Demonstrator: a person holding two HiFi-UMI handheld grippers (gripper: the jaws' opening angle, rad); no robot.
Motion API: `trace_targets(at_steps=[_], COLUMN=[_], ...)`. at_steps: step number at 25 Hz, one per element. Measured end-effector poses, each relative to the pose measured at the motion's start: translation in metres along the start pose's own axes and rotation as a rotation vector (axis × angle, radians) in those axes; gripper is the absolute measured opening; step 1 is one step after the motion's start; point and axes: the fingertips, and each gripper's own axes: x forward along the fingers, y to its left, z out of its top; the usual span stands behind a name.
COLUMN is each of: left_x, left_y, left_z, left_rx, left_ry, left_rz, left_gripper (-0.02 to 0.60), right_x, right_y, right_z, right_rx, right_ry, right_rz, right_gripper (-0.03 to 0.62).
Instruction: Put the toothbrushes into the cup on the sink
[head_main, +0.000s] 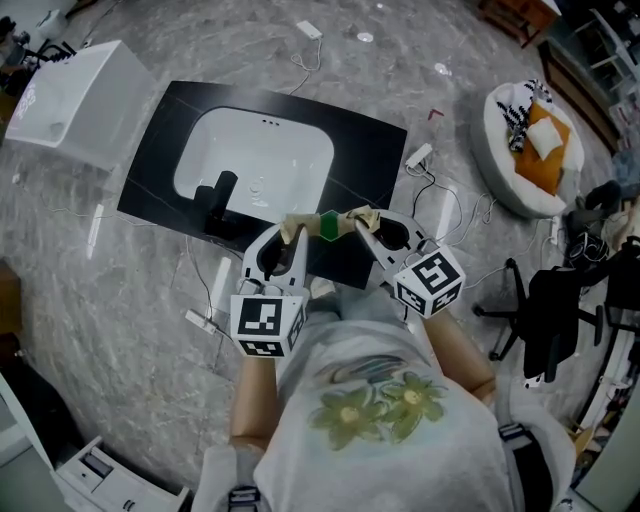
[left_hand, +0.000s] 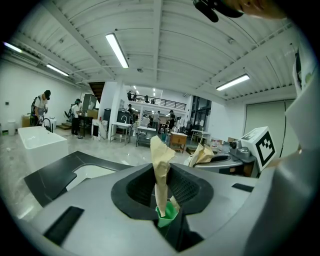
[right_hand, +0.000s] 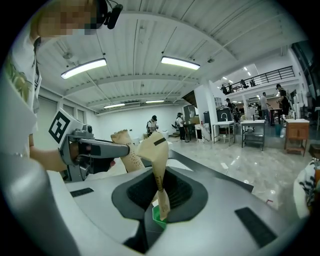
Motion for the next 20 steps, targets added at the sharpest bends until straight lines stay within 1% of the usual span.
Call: trace_targets(at_steps=[9, 20], left_x=[0.006, 0.008], left_y=[0.001, 0.006], left_z=[0.000, -0.002], left_rx=[0.004, 0.000], left_ry=[0.013, 0.017], left_rz=[-0.003, 0.007], left_gripper=[0.089, 0.089], right_x=[0.009, 0.020], right_y=[-0.004, -0.010], right_z=[-0.010, -0.026], right_rx=[0.004, 0.000], right_ry=[0.028, 0.058], right_rz=[0.012, 0.007], right_gripper=[0.055, 0.055])
